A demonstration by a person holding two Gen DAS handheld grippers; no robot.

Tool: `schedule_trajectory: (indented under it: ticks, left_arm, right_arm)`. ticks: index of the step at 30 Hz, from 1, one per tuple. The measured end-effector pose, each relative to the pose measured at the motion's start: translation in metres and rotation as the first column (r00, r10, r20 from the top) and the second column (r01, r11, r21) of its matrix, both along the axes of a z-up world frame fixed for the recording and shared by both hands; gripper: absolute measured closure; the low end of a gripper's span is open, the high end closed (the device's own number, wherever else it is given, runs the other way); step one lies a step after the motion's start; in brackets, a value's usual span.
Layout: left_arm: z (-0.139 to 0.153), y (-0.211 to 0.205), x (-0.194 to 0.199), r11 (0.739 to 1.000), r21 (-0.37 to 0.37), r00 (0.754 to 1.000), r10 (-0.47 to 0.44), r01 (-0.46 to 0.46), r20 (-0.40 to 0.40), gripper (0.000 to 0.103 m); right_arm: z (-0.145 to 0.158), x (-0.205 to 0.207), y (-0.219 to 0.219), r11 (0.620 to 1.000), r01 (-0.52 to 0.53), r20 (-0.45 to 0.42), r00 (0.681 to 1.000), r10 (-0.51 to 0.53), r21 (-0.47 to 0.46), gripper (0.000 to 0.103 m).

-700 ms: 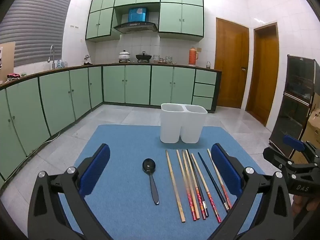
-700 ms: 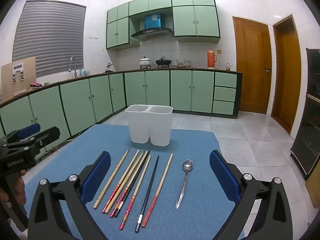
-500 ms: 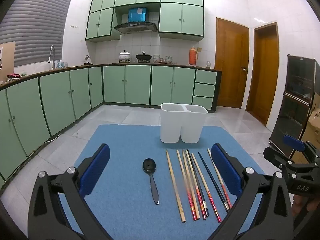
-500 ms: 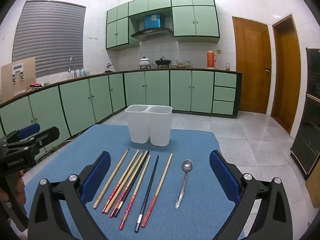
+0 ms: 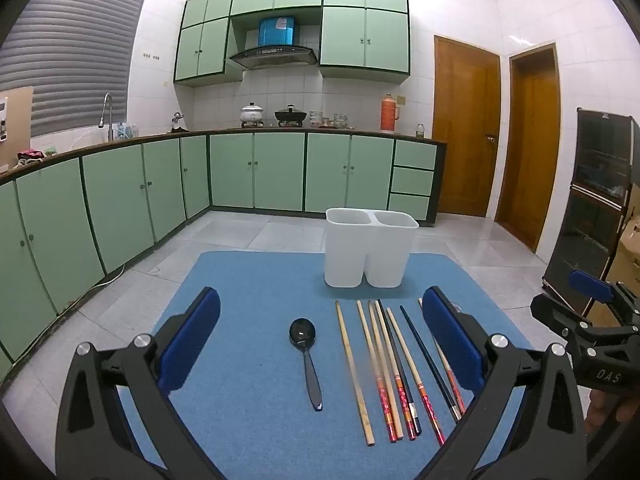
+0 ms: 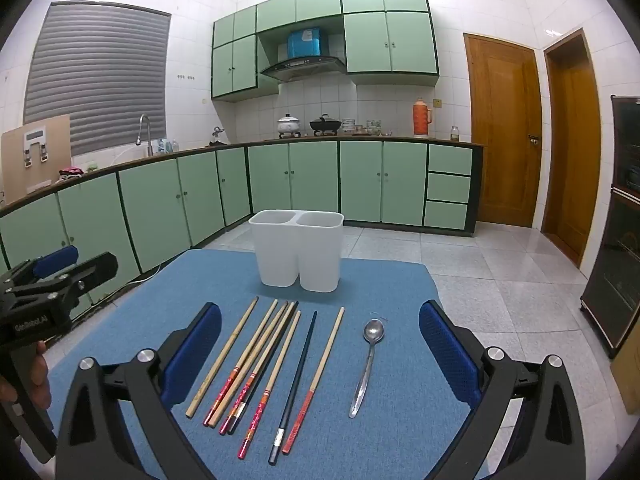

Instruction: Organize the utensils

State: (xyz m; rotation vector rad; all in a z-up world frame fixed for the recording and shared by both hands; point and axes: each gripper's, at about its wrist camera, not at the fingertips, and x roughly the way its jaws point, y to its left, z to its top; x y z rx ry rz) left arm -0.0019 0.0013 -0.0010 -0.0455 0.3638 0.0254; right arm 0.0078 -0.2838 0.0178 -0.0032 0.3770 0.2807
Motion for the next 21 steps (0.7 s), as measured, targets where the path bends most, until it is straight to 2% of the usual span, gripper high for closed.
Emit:
schedule_trajectory:
  ticks: [21]
  left_arm:
    - [0.0019,0.0026,0.0004,1.0,0.006,1.0,0.002,-0.002,0.001,0.005]
  right_arm:
    - [0.0004,-0.0002,-0.0002,1.0,0.001,0.0,1.0,-0.001,0.001,0.006]
